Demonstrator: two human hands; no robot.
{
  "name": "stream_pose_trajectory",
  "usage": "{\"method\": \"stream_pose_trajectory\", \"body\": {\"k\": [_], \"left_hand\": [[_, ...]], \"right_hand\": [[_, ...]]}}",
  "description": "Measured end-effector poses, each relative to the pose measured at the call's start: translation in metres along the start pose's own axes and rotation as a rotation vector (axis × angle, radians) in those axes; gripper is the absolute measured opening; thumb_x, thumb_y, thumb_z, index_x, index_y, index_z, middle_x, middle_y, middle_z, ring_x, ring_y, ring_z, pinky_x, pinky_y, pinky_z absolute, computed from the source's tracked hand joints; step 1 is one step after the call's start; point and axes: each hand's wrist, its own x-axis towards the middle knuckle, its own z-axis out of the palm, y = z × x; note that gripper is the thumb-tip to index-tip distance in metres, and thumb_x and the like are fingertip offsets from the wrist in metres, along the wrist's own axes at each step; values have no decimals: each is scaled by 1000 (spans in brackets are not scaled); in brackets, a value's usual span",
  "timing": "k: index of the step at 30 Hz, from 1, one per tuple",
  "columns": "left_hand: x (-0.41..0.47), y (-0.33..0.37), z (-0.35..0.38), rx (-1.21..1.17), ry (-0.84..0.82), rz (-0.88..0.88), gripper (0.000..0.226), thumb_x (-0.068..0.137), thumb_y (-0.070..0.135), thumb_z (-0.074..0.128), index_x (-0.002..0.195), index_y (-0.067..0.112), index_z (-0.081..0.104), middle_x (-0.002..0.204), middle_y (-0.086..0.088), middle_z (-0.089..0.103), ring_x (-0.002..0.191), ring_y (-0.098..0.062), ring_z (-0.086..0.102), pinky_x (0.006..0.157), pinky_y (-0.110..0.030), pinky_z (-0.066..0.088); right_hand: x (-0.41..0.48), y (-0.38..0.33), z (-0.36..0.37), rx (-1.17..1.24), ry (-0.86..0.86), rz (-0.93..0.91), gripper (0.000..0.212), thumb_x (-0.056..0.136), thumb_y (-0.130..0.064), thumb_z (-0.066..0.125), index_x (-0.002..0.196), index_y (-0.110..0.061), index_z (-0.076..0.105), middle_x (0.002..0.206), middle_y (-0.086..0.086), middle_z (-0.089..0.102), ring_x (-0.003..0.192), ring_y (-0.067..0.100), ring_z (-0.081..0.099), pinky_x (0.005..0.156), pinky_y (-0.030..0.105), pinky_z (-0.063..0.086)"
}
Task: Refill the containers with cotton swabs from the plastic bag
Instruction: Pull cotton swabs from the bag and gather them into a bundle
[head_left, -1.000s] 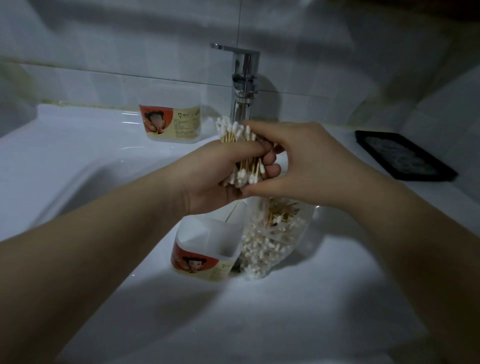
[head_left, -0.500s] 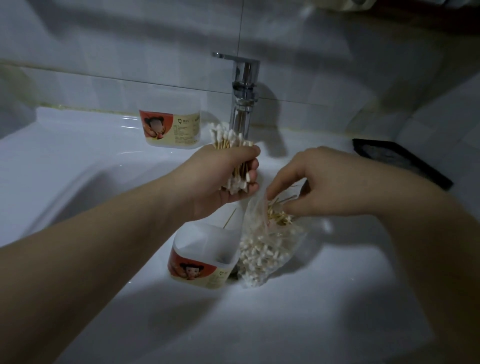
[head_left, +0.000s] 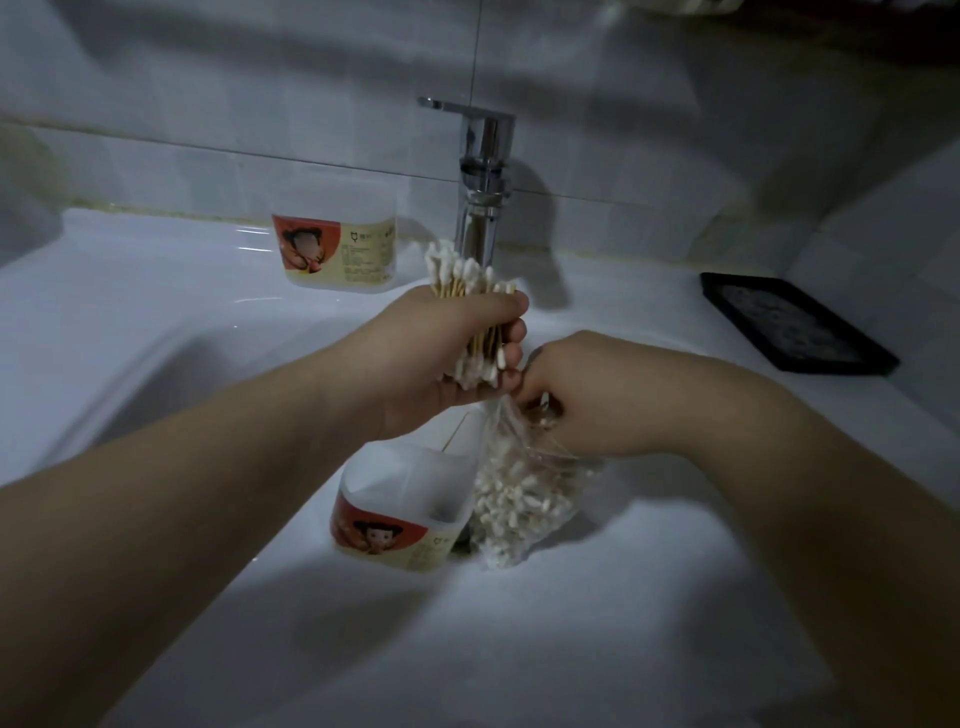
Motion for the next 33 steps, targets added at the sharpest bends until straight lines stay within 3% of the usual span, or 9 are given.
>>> {"method": "stream_pose_trajectory", "body": {"k": [3,7,9,12,17,21,25,33], "left_hand": [[-2,2,1,47,-20,33,17,99,15,64,82,12,62,68,-2,62,58,-14,60,63,-29,56],[-4,5,-3,178,-49,100,9,99,13,63,90,12,62,71,-4,66,65,-19,66,61,-30,58],[-4,5,-7,299,-80,125,11,99,14,63,88,11,63,73,-7,69,70,-22,70,61,-33,58],[-4,3,-12,492,-110,163,14,99,15,63,87,8,68,81,-10,75,75,-24,74,62,-34,58],[-9,-1,-13,696,-157,439,8,94,14,72,86,14,69,82,-4,76,72,-22,75,57,-34,59],[-9,-3,-15,839,-224,426,14,91,21,74,85,8,70,79,-9,75,69,-23,74,58,-31,56],[-7,-3,-18,846,-172,407,13,92,15,73,83,7,70,75,-5,75,64,-20,71,58,-26,54],[-3,-2,-17,944,-2,340,14,92,22,72,84,10,72,74,2,76,62,-11,71,55,-19,52]], "right_hand": [[4,0,3,-49,51,-6,26,93,-29,60,68,-23,63,75,-1,62,68,16,57,67,31,47],[3,5,-5,-8,117,31,35,90,-22,63,59,-26,50,58,-6,51,55,6,48,53,16,35],[1,10,-8,14,149,35,21,90,-24,66,69,-25,63,60,-7,56,58,3,51,55,15,38],[-1,14,-11,51,204,39,8,88,-25,70,89,-23,77,70,-6,67,67,6,61,66,27,49],[-5,21,-15,207,197,79,3,90,-23,73,89,-23,76,75,-5,74,60,4,70,70,39,61],[-4,25,-14,228,211,86,11,93,-17,70,93,-27,76,76,-6,74,60,4,69,69,40,62],[-10,29,-20,365,263,102,11,94,-18,71,91,-27,76,72,-9,75,59,4,72,69,33,63],[-21,40,-31,627,355,110,4,91,-14,75,92,-19,76,76,1,78,71,16,77,78,40,64]]}}
